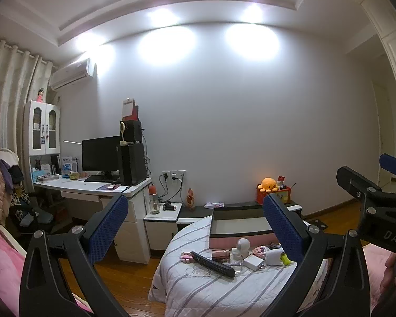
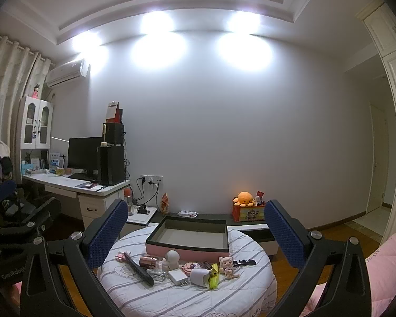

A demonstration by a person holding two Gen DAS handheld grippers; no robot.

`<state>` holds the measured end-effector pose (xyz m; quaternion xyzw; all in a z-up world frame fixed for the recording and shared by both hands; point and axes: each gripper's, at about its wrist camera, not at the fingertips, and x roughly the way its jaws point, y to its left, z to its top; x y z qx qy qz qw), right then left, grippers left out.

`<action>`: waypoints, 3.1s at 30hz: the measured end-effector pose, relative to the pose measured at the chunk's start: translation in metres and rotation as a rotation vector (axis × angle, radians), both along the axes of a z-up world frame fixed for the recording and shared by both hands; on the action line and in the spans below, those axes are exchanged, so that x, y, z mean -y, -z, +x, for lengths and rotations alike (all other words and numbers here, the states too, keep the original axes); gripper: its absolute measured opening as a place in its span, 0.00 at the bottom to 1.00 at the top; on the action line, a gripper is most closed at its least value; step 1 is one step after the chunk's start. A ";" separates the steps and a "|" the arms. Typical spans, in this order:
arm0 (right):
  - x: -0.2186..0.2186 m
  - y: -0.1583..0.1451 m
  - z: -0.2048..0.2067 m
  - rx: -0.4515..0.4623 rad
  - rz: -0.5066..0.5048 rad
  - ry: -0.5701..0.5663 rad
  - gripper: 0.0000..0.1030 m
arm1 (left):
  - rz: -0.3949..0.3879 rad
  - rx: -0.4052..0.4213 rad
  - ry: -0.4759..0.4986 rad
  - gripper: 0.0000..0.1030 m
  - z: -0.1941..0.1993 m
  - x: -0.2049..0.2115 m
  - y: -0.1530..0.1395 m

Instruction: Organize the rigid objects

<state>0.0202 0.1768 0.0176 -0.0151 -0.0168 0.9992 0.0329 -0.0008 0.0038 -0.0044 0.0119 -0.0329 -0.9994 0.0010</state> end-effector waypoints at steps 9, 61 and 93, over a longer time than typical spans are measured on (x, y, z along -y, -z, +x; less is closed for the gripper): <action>0.000 -0.002 0.001 0.009 0.002 -0.007 1.00 | -0.006 0.004 -0.009 1.00 0.000 0.001 0.001; 0.009 0.002 -0.007 0.030 0.025 -0.012 1.00 | -0.022 0.026 -0.001 1.00 -0.008 0.001 0.001; -0.013 0.016 -0.057 0.029 0.007 0.005 1.00 | 0.004 0.047 0.021 1.00 -0.068 -0.005 0.010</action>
